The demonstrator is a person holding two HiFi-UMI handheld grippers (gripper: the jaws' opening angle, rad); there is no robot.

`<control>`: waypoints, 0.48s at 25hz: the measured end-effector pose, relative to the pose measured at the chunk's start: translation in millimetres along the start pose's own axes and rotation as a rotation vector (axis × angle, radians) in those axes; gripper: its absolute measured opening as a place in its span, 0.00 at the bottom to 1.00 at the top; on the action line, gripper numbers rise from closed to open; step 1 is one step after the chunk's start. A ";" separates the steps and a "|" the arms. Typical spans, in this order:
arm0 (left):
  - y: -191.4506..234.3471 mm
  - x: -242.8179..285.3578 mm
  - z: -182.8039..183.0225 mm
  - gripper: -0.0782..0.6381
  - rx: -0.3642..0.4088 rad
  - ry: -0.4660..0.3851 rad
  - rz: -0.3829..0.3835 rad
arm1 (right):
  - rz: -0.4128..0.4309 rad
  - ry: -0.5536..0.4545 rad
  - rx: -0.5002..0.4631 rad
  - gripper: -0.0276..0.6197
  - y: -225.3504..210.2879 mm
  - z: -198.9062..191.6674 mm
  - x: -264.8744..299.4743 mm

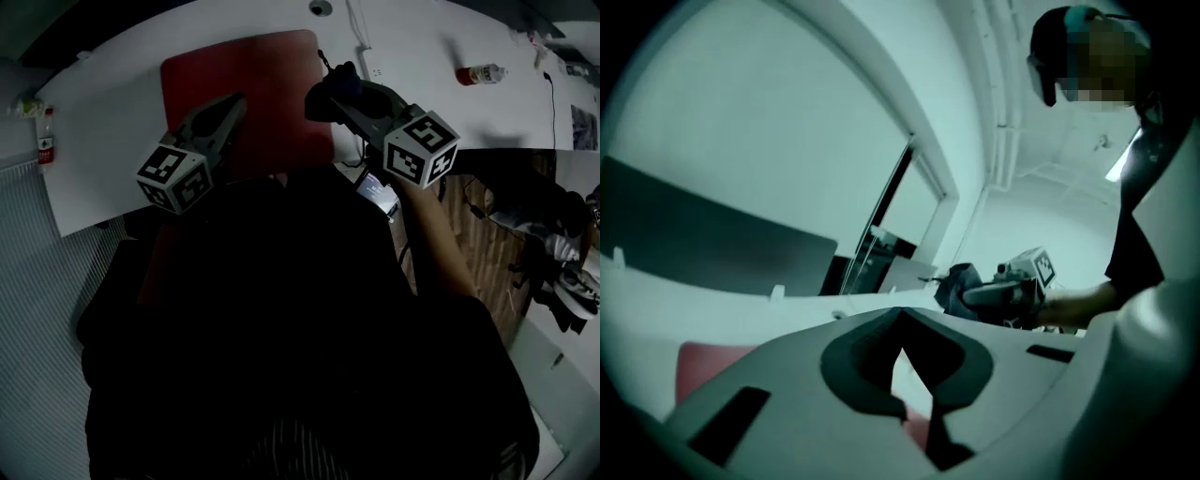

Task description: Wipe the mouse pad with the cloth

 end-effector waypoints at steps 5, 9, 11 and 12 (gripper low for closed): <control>-67.2 -3.9 43.1 0.11 0.155 -0.075 -0.136 | -0.037 -0.146 0.004 0.19 48.0 23.0 -50.1; -85.2 -7.9 49.3 0.11 0.199 -0.081 -0.161 | 0.011 -0.179 -0.040 0.19 77.1 33.0 -53.3; -89.6 -14.5 45.3 0.11 0.213 -0.094 -0.174 | 0.045 -0.190 -0.067 0.19 89.5 33.3 -49.6; -91.3 -18.9 41.3 0.11 0.215 -0.086 -0.176 | 0.057 -0.191 -0.069 0.19 96.5 31.6 -48.8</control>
Point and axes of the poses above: the fingertips, and each gripper's own axes: x forward along the fingers, y to its left, z out of its top, the point moved 6 cm from there along -x, backward along the fingers, and after that the axes turned 14 degrees about -z, right-handed, at the moved point
